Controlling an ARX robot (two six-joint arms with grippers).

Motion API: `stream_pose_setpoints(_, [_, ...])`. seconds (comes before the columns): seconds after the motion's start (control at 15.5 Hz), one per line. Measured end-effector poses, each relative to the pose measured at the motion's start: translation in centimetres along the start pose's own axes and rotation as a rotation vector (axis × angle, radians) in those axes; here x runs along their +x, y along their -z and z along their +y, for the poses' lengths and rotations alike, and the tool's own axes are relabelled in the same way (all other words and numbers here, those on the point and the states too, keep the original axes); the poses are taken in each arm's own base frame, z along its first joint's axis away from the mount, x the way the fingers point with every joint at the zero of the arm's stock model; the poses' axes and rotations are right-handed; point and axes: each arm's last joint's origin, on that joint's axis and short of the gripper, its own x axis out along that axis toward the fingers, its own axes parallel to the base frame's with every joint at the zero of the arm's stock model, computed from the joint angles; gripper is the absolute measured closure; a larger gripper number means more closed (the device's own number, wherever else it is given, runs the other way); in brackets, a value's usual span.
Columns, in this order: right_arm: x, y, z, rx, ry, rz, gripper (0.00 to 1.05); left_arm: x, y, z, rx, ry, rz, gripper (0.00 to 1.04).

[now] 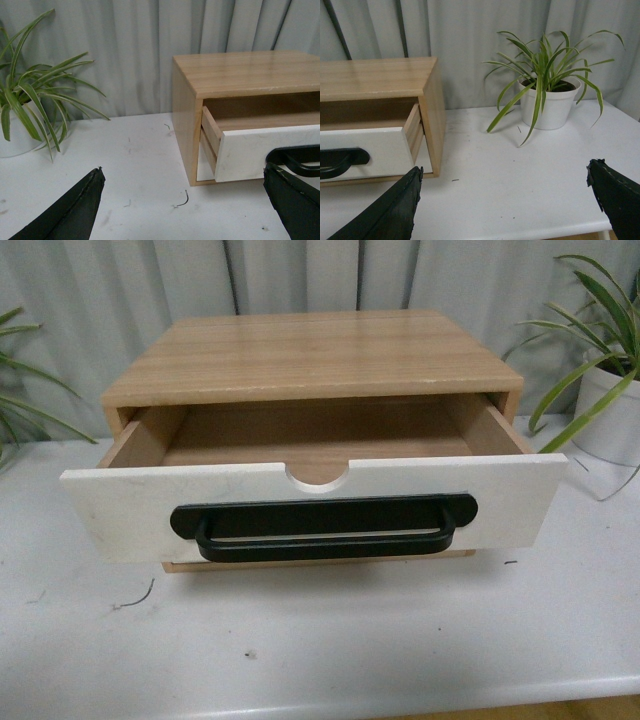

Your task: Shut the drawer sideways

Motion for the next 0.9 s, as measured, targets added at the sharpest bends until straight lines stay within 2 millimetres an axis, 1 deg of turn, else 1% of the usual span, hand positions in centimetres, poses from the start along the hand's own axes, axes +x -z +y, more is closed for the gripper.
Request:
stream_pose_setpoints(0.06, [0.0,0.0,0.0,0.0,0.0,0.0,0.07,0.0,0.0,0.0,0.0,0.0,0.0,0.07])
stream_pose_setpoints(0.9, [0.0,0.0,0.0,0.0,0.0,0.0,0.06,0.0,0.0,0.0,0.0,0.0,0.0,0.07])
